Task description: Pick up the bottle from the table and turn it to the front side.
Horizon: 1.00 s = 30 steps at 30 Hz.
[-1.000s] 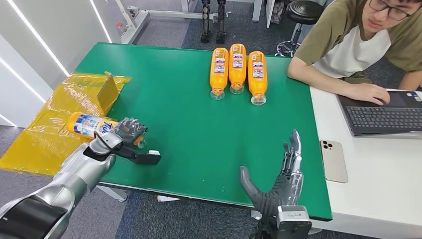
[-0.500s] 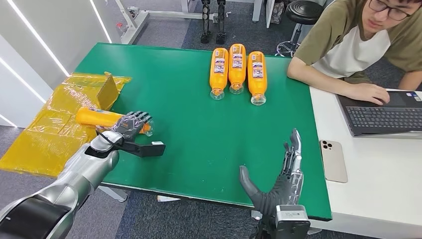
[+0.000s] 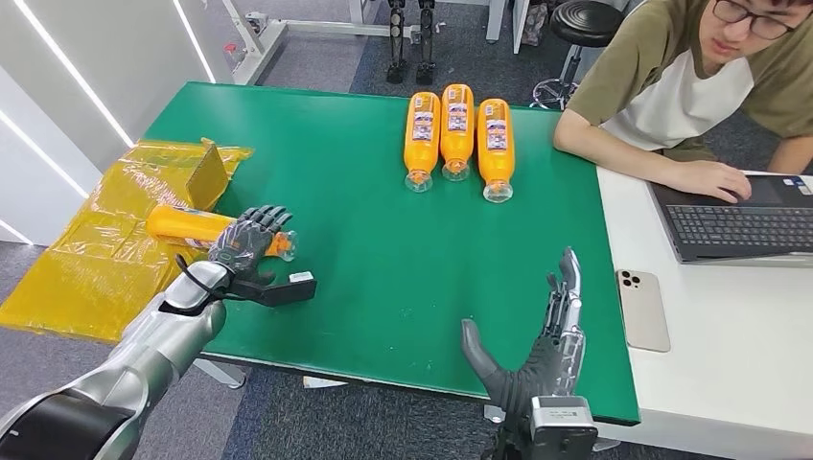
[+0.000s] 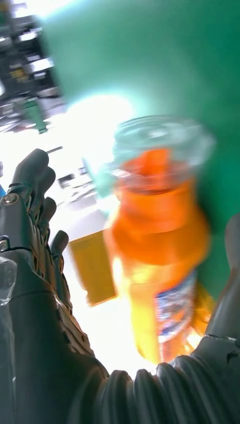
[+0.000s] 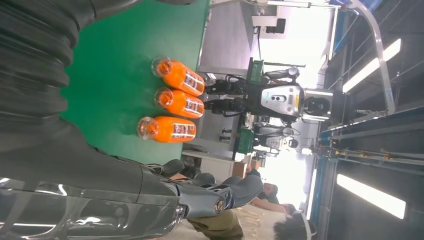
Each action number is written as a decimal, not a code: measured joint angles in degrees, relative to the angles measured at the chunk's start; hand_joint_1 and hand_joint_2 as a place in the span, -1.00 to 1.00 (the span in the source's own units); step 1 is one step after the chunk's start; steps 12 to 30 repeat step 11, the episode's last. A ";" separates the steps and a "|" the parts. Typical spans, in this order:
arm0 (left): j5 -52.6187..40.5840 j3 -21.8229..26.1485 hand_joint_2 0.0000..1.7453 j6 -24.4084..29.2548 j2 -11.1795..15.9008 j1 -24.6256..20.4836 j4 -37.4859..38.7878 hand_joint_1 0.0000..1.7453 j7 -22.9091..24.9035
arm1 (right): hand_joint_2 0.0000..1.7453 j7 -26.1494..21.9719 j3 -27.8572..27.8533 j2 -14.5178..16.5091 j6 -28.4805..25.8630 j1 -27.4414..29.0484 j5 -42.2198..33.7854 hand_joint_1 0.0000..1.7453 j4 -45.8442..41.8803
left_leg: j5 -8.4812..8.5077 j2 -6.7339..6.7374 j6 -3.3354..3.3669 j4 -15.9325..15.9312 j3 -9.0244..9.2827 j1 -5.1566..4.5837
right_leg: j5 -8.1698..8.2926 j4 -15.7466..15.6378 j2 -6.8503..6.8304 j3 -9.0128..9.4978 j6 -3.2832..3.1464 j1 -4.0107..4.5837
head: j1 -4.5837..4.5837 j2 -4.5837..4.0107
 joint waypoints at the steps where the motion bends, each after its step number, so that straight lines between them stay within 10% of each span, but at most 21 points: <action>1: 0.04 0.09 1.00 0.21 0.00 0.02 0.00 -1.00 -0.05 | 1.00 -0.01 0.00 0.00 0.00 0.00 0.01 -1.00 -0.01 | 0.00 0.00 0.00 0.00 0.00 0.00 | 0.00 0.00 0.00 0.00 0.00 0.00 | 0.00 0.00; 5: 3.64 3.64 1.00 6.49 -0.01 0.87 -0.74 -1.00 -3.22 | 1.00 -0.57 -0.16 0.10 0.00 0.10 0.29 -1.00 -0.08 | 0.00 0.01 0.00 0.00 0.00 0.00 | 0.00 0.00 0.01 -0.01 0.00 0.00 | 0.00 0.00; 11: 16.57 24.91 1.00 15.12 -2.19 5.67 -10.26 -1.00 -20.24 | 1.00 -3.03 -0.76 0.42 0.00 0.34 -0.53 -1.00 -0.10 | -0.01 0.10 -0.01 0.00 0.01 0.00 | 0.00 -0.01 0.09 -0.03 0.00 0.00 | 0.01 0.00; 30: 16.57 24.91 1.00 15.12 -2.19 5.67 -10.26 -1.00 -20.24 | 1.00 -3.03 -0.76 0.42 0.00 0.34 -0.53 -1.00 -0.10 | -0.01 0.10 -0.01 0.00 0.01 0.00 | 0.00 -0.01 0.09 -0.03 0.00 0.00 | 0.01 0.00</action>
